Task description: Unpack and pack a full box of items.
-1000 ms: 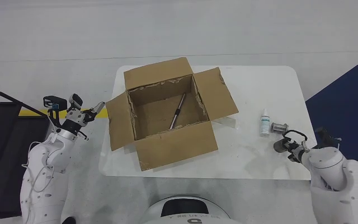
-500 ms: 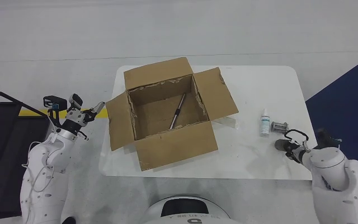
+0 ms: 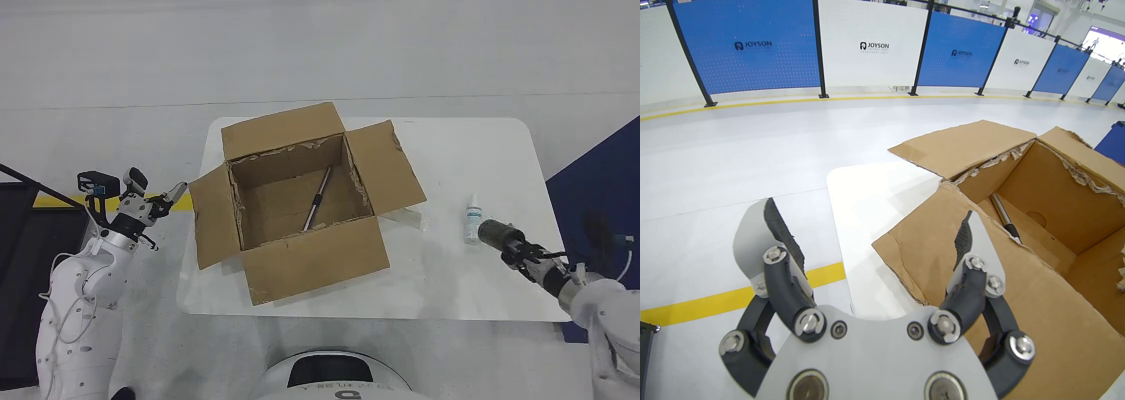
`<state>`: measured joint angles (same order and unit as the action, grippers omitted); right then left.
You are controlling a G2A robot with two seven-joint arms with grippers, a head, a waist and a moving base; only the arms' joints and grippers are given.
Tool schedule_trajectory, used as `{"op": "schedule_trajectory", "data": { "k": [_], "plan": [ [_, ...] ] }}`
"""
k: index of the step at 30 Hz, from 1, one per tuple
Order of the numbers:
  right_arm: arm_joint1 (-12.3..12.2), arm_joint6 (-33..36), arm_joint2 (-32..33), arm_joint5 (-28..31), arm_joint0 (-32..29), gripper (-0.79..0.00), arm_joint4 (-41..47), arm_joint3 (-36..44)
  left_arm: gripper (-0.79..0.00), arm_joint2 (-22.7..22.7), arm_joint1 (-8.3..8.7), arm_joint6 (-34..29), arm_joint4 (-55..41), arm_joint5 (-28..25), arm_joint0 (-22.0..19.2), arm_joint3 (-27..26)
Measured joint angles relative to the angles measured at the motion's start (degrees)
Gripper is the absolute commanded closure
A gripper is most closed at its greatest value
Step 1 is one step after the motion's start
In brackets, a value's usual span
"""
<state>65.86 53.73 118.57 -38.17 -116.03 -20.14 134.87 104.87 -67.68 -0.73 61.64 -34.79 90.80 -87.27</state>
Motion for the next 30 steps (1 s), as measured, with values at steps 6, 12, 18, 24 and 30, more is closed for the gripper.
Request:
{"op": "schedule_trajectory", "data": {
  "k": [6, 12, 18, 24, 30],
  "plan": [
    [-0.45, -0.74, -6.04, 1.83, 3.83, 0.0, -1.84, -0.23, -0.785, 0.0, 0.0, 0.0, 0.0, 0.0, 0.0, 0.0],
    [-0.43, -0.72, -5.88, 1.81, 3.75, 0.0, -1.74, -0.23, -0.785, 0.0, 0.0, 0.0, 0.0, 0.0, 0.0, 0.0],
    [-0.52, -1.22, -9.4, 1.5, 6.74, 0.0, 1.88, -1.82, -0.785, 0.0, 0.0, 0.0, 0.0, 0.0, 0.0, 0.0],
    [-1.78, 3.4, -27.31, 6.4, 20.53, 0.0, -12.77, -0.22, -0.785, 0.0, 0.0, 0.0, 0.0, 0.0, 0.0, 0.0],
    [-1.64, 14.29, -45.82, 1.29, 37.49, 0.0, -29.2, -1.24, -0.785, 0.0, 0.0, 0.0, 0.0, 0.0, 0.0, 0.0]
  ]
}}
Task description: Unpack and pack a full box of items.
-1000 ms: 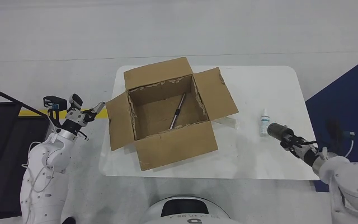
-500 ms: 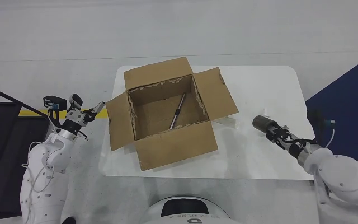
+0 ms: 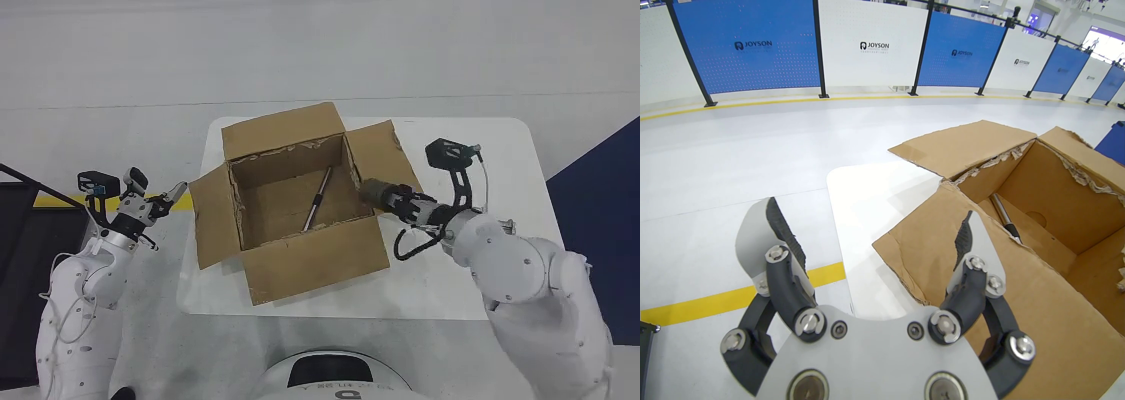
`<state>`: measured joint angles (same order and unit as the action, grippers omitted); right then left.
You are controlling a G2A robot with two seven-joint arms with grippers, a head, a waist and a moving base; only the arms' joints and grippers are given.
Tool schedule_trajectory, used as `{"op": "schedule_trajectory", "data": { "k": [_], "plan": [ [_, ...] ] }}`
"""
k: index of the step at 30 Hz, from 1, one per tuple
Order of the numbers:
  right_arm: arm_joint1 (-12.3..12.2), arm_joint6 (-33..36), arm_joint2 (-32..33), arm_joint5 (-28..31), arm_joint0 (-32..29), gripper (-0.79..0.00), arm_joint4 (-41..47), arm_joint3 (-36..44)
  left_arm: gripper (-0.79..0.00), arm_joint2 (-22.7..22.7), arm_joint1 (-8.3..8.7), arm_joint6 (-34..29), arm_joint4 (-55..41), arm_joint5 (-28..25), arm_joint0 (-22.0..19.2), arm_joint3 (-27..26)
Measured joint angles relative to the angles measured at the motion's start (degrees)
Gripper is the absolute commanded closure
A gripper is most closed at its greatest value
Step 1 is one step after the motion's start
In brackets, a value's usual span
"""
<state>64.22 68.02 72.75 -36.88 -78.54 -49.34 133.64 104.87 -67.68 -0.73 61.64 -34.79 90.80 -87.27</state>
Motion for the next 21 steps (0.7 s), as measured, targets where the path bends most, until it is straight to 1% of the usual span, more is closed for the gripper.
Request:
{"op": "schedule_trajectory", "data": {
  "k": [2, 4, 8, 13, 17, 21],
  "plan": [
    [0.69, -0.47, -5.41, -0.28, 4.7, 0.0, -0.53, -4.11, -0.785, 0.0, 0.0, 0.0, 0.0, 0.0, 0.0, 0.0],
    [1.4, -0.86, -9.26, -0.25, 9.03, 0.0, 0.45, -9.11, -0.785, 0.0, 0.0, 0.0, 0.0, 0.0, 0.0, 0.0],
    [3.52, -1.67, -18.51, -1.05, 18.57, 0.0, 1.82, -20.95, -0.785, 0.0, 0.0, 0.0, 0.0, 0.0, 0.0, 0.0],
    [5.88, -2.75, -27.42, -2.16, 26.87, 0.0, 1.43, -31.52, -0.785, 0.0, 0.0, 0.0, 0.0, 0.0, 0.0, 0.0],
    [7.75, -1.76, -35.0, -1.14, 32.23, 0.0, -5.02, -40.27, -0.785, 0.0, 0.0, 0.0, 0.0, 0.0, 0.0, 0.0],
    [10.25, 0.77, -39.76, 1.38, 35.21, 0.0, -12.99, -46.54, -0.785, 0.0, 0.0, 0.0, 0.0, 0.0, 0.0, 0.0]
  ]
}}
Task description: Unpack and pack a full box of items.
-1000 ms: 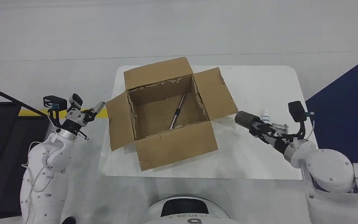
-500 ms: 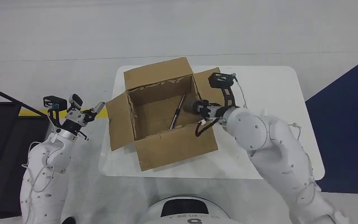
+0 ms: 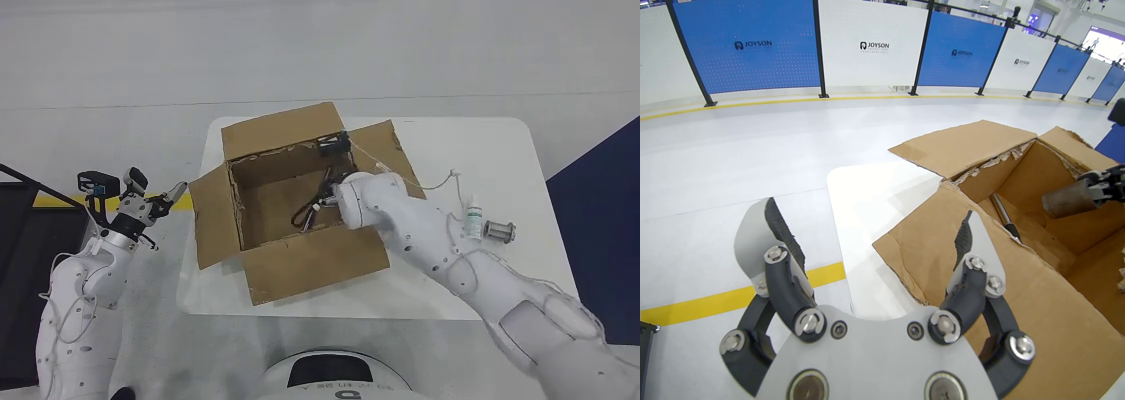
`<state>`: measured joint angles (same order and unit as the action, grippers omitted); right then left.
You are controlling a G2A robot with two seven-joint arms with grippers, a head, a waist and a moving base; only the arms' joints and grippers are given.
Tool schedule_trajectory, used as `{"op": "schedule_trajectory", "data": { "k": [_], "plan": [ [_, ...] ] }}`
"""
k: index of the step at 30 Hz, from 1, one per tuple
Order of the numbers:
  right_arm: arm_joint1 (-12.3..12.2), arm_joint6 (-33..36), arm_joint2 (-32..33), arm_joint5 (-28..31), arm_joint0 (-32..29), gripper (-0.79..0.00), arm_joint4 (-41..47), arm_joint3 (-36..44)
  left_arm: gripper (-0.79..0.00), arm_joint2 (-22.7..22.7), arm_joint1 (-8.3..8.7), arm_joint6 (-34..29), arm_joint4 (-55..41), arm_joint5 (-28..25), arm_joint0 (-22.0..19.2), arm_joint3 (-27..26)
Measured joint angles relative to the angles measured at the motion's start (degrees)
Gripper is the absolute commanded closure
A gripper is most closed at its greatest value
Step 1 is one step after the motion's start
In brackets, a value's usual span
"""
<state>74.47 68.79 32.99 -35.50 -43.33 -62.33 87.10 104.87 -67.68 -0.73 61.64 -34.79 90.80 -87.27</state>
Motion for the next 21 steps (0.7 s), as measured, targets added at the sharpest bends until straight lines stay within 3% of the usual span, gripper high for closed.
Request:
{"op": "schedule_trajectory", "data": {
  "k": [7, 16, 21],
  "plan": [
    [5.62, 5.43, 1.67, 5.44, -0.3, 0.0, -9.69, -5.58, -0.785, 0.0, 0.0, 0.0, 0.0, 0.0, 0.0, 0.0],
    [13.36, 17.4, 10.78, 17.42, -5.8, 0.0, -23.8, -5.97, -0.785, 0.0, 0.0, 0.0, 0.0, 0.0, 0.0, 0.0],
    [18.26, 19.28, 14.52, 19.26, -8.94, 0.0, -32.19, -8.8, -0.785, 0.0, 0.0, 0.0, 0.0, 0.0, 0.0, 0.0]
  ]
}}
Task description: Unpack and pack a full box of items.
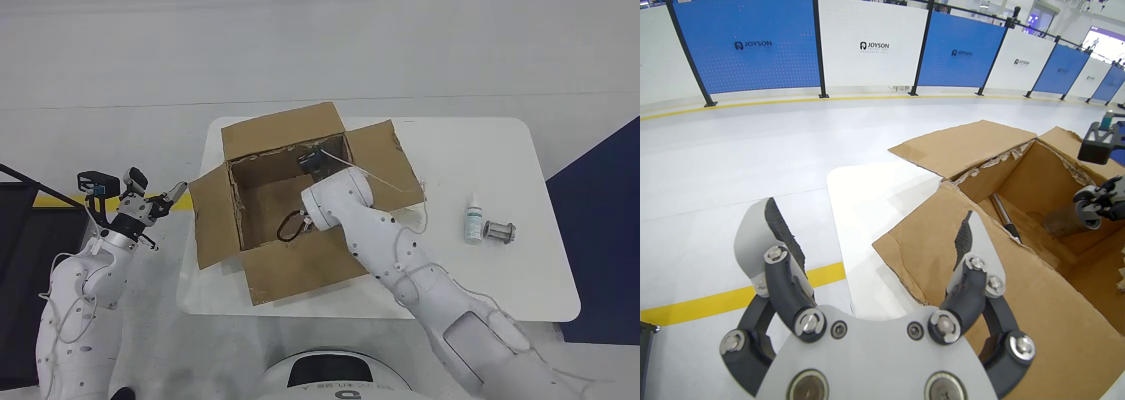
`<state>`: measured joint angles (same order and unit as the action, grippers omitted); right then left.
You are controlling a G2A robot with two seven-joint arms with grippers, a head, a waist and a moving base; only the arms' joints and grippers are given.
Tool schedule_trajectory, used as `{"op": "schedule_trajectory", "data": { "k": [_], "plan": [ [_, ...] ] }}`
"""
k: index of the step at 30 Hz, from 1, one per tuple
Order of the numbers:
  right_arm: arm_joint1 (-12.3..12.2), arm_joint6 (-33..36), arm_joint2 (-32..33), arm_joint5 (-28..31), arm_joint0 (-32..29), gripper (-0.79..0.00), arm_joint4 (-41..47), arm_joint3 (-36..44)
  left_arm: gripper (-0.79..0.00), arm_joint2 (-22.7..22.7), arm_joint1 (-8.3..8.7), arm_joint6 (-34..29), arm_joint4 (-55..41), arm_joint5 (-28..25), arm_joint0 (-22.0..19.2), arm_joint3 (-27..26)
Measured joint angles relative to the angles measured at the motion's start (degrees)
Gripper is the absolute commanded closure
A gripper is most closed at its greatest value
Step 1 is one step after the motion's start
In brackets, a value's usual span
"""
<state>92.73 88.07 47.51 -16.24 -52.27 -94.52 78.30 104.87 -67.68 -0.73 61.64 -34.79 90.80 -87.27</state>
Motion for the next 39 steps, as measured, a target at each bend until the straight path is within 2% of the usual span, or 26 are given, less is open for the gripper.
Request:
{"op": "schedule_trajectory", "data": {
  "k": [9, 11, 12, 14, 20, 25, 28, 30, 35, 39],
  "plan": [
    [8.29, -0.07, 4.26, -0.06, -0.49, 0.0, -7.85, -8.54, -0.785, 0.0, 0.0, 0.0, 0.0, 0.0, 0.0, 0.0],
    [9.82, -0.07, 5.77, -0.06, -0.42, -0.086, -9.5, -9.87, -0.785, 0.0, 0.0, 0.0, 0.0, 0.0, 0.0, 0.0],
    [10.42, -0.07, 6.44, -0.06, -0.4, -0.16, -10.36, -10.4, -0.785, 0.0, 0.0, 0.0, 0.0, 0.0, 0.0, 0.0],
    [11.73, -0.07, 7.81, -0.05, -0.48, -0.191, -12.64, -11.55, -0.785, 0.0, 0.0, 0.0, 0.0, 0.0, 0.0, 0.0],
    [14.85, -0.07, 11.01, -0.04, -1.33, -0.2, -17.31, -12.8, -0.785, 0.0, 0.0, 0.0, 0.0, 0.0, 0.0, 0.0],
    [15.55, -0.07, 11.9, -0.04, -1.77, -0.2, -19.31, -11.47, -0.785, 0.0, 0.0, 0.0, 0.0, 0.0, 0.0, 0.0],
    [15.15, -0.07, 11.84, -0.04, -4.14, -0.212, -19.92, -4.82, -0.785, 0.0, 0.0, 0.0, 0.0, 0.0, 0.0, 0.0],
    [14.33, -0.07, 11.7, 0.0, -7.46, -0.212, -19.47, 3.16, -0.785, 0.0, 0.0, 0.0, 0.0, 0.0, 0.0, 0.0],
    [10.63, -0.07, 14.21, 1.15, -18.37, -0.228, -12.82, 31.03, -0.785, 0.0, 0.0, 0.0, 0.0, 0.0, 0.0, 0.0],
    [7.33, -0.07, 18.61, 1.24, -25.84, -0.24, -8.78, 48.57, -0.785, 0.0, 0.0, 0.0, 0.0, 0.0, 0.0, 0.0]
  ]
}}
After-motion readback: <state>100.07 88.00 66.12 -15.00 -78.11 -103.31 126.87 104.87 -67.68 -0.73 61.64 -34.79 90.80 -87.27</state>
